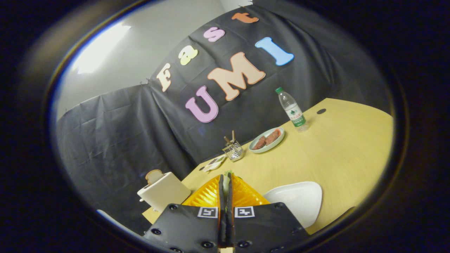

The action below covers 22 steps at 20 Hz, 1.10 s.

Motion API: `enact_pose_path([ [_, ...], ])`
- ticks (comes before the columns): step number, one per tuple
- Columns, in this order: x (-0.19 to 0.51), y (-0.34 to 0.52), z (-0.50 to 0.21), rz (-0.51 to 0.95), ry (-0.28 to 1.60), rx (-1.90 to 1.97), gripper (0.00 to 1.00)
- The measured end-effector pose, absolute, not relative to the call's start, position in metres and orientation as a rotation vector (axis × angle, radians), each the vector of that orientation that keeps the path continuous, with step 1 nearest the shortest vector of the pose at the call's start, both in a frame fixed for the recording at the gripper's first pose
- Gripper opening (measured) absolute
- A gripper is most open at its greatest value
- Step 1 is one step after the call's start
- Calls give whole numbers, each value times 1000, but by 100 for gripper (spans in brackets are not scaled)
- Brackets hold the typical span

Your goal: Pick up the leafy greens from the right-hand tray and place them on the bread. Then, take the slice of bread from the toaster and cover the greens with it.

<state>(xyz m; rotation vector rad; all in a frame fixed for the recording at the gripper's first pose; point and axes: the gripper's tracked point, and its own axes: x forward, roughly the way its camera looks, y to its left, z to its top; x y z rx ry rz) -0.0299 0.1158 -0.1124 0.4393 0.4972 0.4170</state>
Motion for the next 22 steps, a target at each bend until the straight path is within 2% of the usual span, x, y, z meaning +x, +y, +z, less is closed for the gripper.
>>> enact_pose_path([
  [14, -37, 239, -108, 594, 534, 545, 3],
  [22, -22, 280, -166, 533, 642, 612, 3],
])
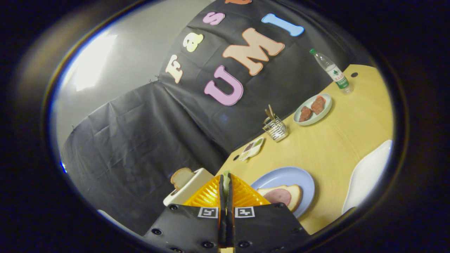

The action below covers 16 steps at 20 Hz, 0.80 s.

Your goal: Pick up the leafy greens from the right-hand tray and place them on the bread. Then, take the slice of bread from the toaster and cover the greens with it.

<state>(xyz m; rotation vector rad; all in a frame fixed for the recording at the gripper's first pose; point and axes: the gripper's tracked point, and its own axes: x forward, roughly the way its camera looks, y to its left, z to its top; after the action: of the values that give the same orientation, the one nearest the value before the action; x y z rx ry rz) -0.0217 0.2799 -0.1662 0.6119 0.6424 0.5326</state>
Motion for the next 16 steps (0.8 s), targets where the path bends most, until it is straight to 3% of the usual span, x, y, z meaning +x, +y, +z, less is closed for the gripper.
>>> enact_pose_path([
  [10, -20, 250, -232, 374, 740, 349, 4],
  [16, -33, 242, -264, 368, 813, 218, 6],
])
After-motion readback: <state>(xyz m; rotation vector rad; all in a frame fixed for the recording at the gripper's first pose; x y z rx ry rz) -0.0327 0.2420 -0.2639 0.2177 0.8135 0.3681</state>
